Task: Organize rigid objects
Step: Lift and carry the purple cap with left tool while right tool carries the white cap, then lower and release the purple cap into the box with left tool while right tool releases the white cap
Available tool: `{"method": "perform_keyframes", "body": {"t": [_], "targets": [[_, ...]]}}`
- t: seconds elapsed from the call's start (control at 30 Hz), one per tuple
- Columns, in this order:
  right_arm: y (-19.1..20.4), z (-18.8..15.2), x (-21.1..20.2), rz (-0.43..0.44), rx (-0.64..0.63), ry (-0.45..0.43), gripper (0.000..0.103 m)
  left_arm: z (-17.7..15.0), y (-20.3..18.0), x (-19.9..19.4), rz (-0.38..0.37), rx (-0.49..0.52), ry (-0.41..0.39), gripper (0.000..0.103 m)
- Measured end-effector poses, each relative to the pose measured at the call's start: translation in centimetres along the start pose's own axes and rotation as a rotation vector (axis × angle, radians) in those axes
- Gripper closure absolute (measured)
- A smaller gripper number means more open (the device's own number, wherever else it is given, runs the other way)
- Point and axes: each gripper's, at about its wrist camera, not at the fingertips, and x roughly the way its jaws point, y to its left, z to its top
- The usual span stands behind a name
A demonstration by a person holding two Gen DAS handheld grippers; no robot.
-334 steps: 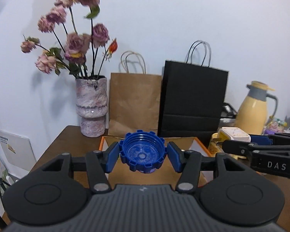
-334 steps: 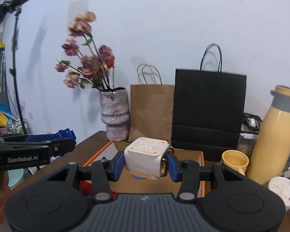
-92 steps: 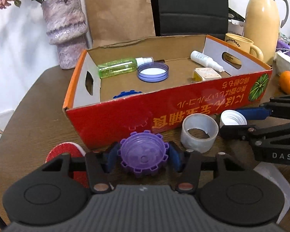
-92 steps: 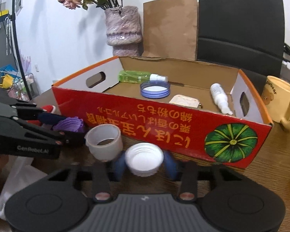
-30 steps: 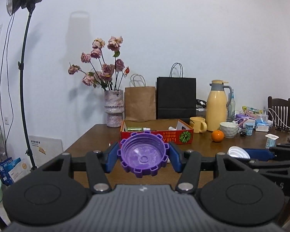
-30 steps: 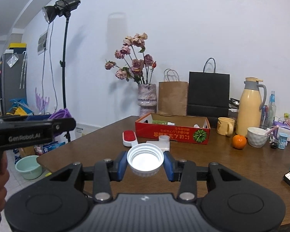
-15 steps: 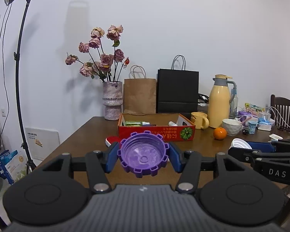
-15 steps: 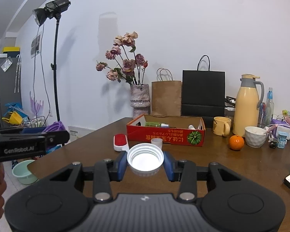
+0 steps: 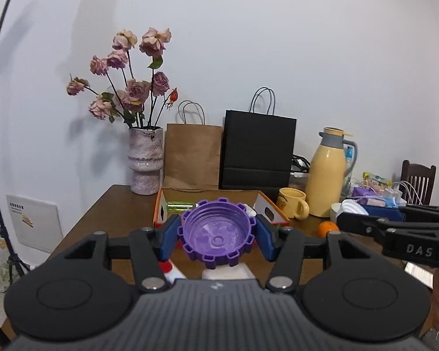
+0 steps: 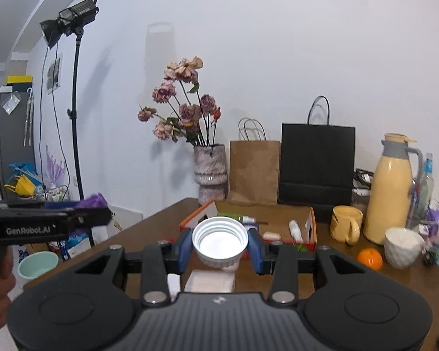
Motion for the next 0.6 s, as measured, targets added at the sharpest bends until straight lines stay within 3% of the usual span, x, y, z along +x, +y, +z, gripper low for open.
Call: {"method": "perform_keyframes", "body": {"t": [0.23, 0.4, 0.6], "targets": [[-4.4, 7.3, 6.9, 0.078, 0.037, 0.048, 0.064, 7.6, 1.5, 7.6, -0.024, 0.015, 0.058, 0.048], [-8.0, 11.9, 14.0, 0.113, 0.093, 0.165, 0.064, 12.0, 3.2, 15.7, -0.056, -0.032, 0.229, 0.048], [-11.4, 14.9, 22.3, 0.109, 0.154, 0.305, 0.064, 13.8, 5.2, 24.2, 0.015, -0.015, 0.377, 0.048]]}}
